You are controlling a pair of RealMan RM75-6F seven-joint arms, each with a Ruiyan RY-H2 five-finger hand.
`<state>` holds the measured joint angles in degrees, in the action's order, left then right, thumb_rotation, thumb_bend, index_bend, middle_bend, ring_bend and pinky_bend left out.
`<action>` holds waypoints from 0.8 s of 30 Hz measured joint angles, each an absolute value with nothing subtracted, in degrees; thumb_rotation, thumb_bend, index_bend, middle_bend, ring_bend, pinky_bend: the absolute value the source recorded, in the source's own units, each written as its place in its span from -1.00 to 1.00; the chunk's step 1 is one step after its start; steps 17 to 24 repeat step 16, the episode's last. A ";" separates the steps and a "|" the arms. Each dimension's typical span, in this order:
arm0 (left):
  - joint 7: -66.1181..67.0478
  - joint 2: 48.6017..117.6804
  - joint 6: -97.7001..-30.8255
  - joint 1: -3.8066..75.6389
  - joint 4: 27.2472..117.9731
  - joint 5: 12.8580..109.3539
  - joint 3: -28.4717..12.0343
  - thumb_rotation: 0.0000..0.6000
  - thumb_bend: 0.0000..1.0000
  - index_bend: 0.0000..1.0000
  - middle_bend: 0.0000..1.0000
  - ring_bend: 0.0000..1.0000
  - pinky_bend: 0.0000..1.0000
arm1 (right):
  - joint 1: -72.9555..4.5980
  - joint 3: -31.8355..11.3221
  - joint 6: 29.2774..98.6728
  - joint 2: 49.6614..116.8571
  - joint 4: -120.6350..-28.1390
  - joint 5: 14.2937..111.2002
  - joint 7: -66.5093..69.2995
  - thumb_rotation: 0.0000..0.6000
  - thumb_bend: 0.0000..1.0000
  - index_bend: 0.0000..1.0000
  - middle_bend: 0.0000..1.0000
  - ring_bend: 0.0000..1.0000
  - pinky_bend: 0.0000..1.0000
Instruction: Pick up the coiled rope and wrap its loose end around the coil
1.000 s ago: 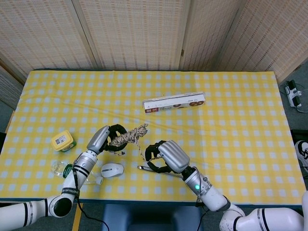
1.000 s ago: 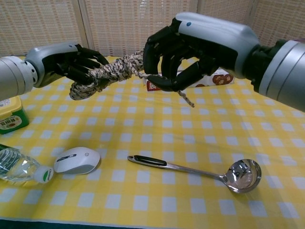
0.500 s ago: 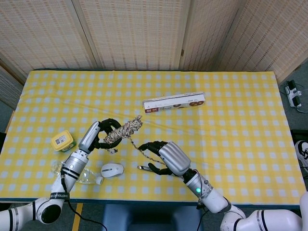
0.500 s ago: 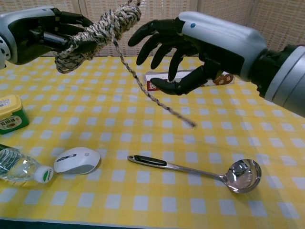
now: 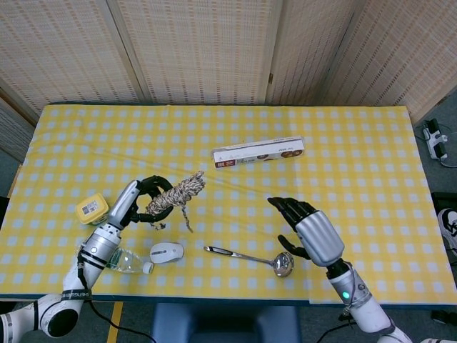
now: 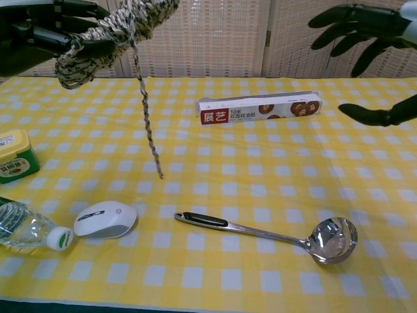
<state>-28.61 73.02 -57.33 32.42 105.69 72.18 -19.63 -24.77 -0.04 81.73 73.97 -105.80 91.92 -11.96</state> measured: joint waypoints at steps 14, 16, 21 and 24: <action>-27.04 73.25 -61.85 31.34 103.91 74.07 -17.98 1.00 0.05 0.31 0.32 0.28 0.22 | -10.42 5.47 93.30 64.43 -97.98 91.67 -2.75 1.00 -0.24 -0.89 -0.82 -0.82 -0.69; -27.10 73.26 -62.22 31.28 103.93 74.18 -17.93 1.00 0.06 0.31 0.32 0.28 0.21 | -9.00 5.35 94.66 64.60 -96.02 91.14 -0.38 1.00 -0.24 -0.89 -0.83 -0.83 -0.72; -27.10 73.26 -62.22 31.28 103.93 74.18 -17.93 1.00 0.06 0.31 0.32 0.28 0.21 | -9.00 5.35 94.66 64.60 -96.02 91.14 -0.38 1.00 -0.24 -0.89 -0.83 -0.83 -0.72; -27.10 73.26 -62.22 31.28 103.93 74.18 -17.93 1.00 0.06 0.31 0.32 0.28 0.21 | -9.00 5.35 94.66 64.60 -96.02 91.14 -0.38 1.00 -0.24 -0.89 -0.83 -0.83 -0.72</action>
